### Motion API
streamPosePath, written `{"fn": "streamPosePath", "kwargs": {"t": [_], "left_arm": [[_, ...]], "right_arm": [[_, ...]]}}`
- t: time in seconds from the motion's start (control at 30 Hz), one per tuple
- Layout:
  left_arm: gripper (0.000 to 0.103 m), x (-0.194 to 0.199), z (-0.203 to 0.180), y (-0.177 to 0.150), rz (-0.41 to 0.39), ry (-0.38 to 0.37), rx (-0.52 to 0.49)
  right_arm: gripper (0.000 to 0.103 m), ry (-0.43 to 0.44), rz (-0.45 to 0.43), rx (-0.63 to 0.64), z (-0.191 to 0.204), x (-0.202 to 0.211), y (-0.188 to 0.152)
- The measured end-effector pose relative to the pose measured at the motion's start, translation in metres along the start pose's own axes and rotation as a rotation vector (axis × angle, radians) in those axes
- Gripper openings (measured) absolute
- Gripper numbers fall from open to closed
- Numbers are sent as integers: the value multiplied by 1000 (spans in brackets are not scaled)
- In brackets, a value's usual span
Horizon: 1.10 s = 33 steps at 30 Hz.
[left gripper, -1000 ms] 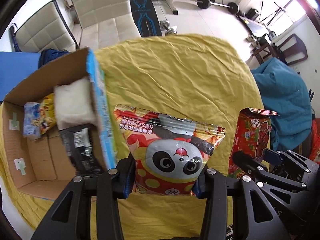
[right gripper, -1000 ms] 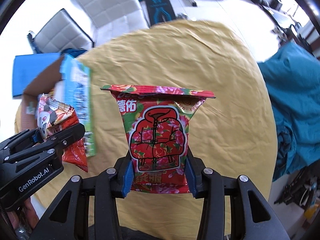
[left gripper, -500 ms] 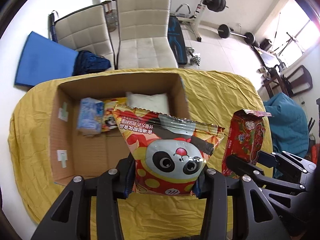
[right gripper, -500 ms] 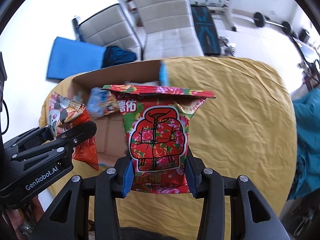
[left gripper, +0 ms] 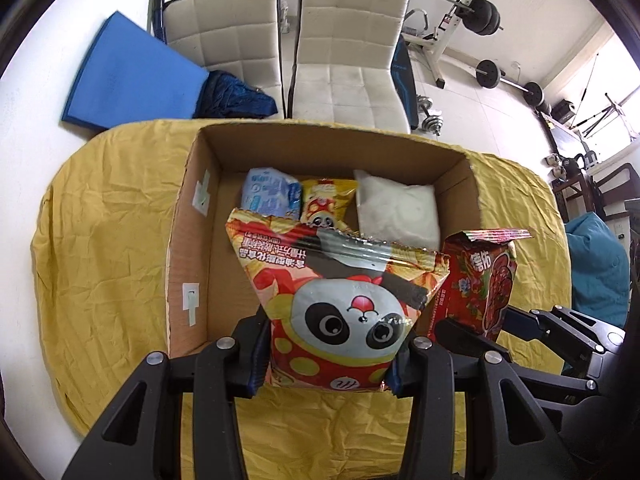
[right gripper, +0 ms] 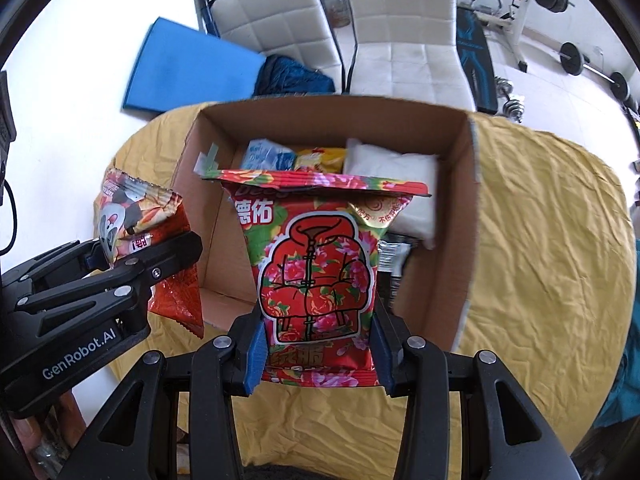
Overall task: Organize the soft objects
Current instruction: 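Carry both bags into the box and open both grippers to release them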
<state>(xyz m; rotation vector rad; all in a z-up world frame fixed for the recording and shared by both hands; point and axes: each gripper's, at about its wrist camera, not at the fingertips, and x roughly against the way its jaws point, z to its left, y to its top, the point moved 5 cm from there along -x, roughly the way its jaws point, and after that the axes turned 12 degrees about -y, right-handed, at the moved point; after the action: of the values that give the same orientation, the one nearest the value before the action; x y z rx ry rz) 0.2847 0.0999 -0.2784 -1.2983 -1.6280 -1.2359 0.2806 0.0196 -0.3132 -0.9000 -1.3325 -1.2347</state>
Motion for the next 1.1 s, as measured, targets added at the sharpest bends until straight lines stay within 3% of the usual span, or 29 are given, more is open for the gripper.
{"fn": "streamPosePath", "kwargs": {"t": [0.2,0.53,0.97,1.1], "left_arm": [[41,-34,38,2,79,-34,69],[42,-120,89,1,282,-81,184],[43,-149,102,-3,372,-47,179],[51,-152,107,-9,390,-34,184]], "right_arm": [[46,14,83,24,21,-54,5],[46,22,222,21,36,-142,9],[48,40,283,-9,29,-173,17],[54,31,283,-16,25,-175,21]]}}
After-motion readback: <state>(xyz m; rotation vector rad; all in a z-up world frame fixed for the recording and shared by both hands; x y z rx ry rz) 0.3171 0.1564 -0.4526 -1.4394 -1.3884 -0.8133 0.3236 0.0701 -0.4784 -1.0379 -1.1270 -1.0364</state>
